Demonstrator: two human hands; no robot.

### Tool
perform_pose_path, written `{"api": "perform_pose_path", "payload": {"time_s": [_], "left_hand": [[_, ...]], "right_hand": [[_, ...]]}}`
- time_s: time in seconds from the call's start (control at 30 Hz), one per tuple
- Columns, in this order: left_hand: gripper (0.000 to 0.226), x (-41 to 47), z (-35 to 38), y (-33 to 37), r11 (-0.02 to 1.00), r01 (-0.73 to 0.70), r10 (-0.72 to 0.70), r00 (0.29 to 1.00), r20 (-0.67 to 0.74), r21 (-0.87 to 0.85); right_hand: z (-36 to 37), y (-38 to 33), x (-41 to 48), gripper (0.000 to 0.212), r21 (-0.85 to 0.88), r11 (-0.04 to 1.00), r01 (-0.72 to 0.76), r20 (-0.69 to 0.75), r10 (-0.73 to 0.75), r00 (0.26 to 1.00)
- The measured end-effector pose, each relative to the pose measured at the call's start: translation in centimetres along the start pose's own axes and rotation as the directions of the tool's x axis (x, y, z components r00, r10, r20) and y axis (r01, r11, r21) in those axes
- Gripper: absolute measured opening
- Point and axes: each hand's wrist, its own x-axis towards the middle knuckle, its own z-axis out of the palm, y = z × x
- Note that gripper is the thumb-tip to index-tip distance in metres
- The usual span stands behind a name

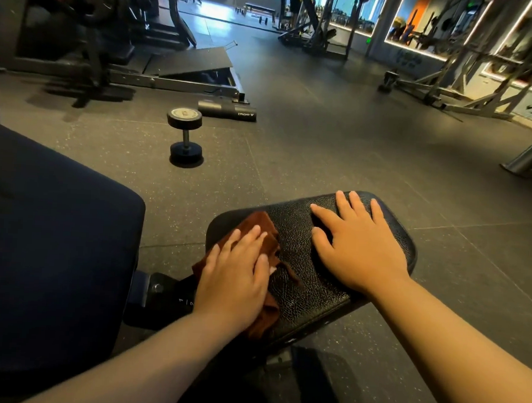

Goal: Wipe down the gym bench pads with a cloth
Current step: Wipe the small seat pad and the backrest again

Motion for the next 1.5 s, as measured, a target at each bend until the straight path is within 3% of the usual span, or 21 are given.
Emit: {"api": "perform_pose_path", "payload": {"time_s": [0.1, 0.27, 0.33, 0.6, 0.77, 0.83, 0.9, 0.97, 1.0, 1.03, 1.17, 1.23, 1.33, 1.4, 1.43, 1.5], "left_hand": [[0.052, 2.5, 0.2, 1.1, 0.996, 0.067, -0.067, 0.998, 0.004, 0.051], [0.056, -3.6, 0.0, 1.4, 0.977, -0.215, 0.214, 0.975, 0.05, 0.009], [0.058, -3.8, -0.2, 0.8, 0.97, -0.242, 0.24, 0.967, 0.082, 0.025], [0.055, 2.3, 0.6, 2.0, 0.994, -0.038, 0.033, 0.998, 0.049, 0.098], [0.057, -1.6, -0.5, 0.2, 0.965, -0.246, 0.233, 0.963, 0.134, 0.091], [0.059, 0.2, -0.7, -1.1, 0.985, -0.15, 0.139, 0.982, 0.129, 0.08], [0.057, 2.7, -0.4, -0.8, 0.995, 0.086, -0.091, 0.992, 0.086, 0.059], [0.057, 4.3, 0.2, 0.8, 0.956, 0.285, -0.289, 0.956, 0.044, 0.069], [0.057, 4.4, 0.3, 1.7, 0.945, 0.319, -0.322, 0.947, 0.024, 0.078], [0.057, 3.9, 0.4, 2.4, 0.953, 0.289, -0.292, 0.956, 0.016, 0.084], [0.056, 0.6, 0.0, 2.3, 0.995, -0.075, 0.068, 0.994, 0.09, 0.068], [0.056, 2.0, -0.3, 0.9, 0.994, -0.074, 0.064, 0.991, 0.117, 0.082], [0.058, 5.5, -0.4, 0.6, 0.978, 0.163, -0.178, 0.978, 0.109, 0.133], [0.059, 6.5, 0.3, 2.5, 0.962, 0.227, -0.244, 0.964, 0.105, 0.152], [0.059, 6.1, 0.7, 3.8, 0.969, 0.185, -0.203, 0.974, 0.104, 0.162], [0.058, 3.9, 1.2, 6.1, 0.988, -0.026, 0.009, 0.994, 0.113, 0.15]], "right_hand": [[0.0, -0.2, 0.0, 0.057, -0.003, 1.0, -0.001, 0.002, 0.001, 1.0], [0.0, -0.1, 0.0, 0.057, 0.0, 1.0, -0.001, -0.001, 0.001, 1.0], [0.0, -0.1, 0.0, 0.057, -0.001, 1.0, -0.005, -0.008, 0.005, 1.0], [-0.1, -0.1, 0.1, 0.056, -0.001, 1.0, -0.018, -0.001, 0.018, 1.0], [-0.1, 0.0, 0.1, 0.056, -0.002, 1.0, -0.02, -0.014, 0.02, 1.0], [-0.1, 0.1, 0.2, 0.056, 0.004, 1.0, -0.018, -0.012, 0.018, 1.0], [-0.1, 0.0, 0.2, 0.056, 0.012, 1.0, -0.019, -0.016, 0.019, 1.0], [-0.2, -0.1, 0.1, 0.056, 0.019, 0.999, -0.028, -0.024, 0.029, 0.999], [-0.3, -0.2, 0.1, 0.056, 0.019, 0.999, -0.028, -0.022, 0.029, 0.999], [-0.4, -0.3, 0.0, 0.056, 0.018, 0.999, -0.027, -0.018, 0.027, 0.999], [-0.6, -0.3, 0.0, 0.057, 0.015, 1.0, -0.026, -0.019, 0.027, 0.999], [-0.6, -0.4, 0.0, 0.056, 0.016, 1.0, -0.019, -0.027, 0.019, 0.999], [-0.5, -0.6, -0.1, 0.055, 0.033, 0.999, -0.021, -0.031, 0.023, 0.999], [-0.6, -0.4, 0.0, 0.054, 0.057, 0.998, -0.028, -0.028, 0.029, 0.999], [-0.7, -0.4, 0.0, 0.054, 0.081, 0.996, -0.03, -0.024, 0.033, 0.999], [-1.0, -0.2, 0.1, 0.053, 0.151, 0.988, -0.034, -0.027, 0.039, 0.999]]}}
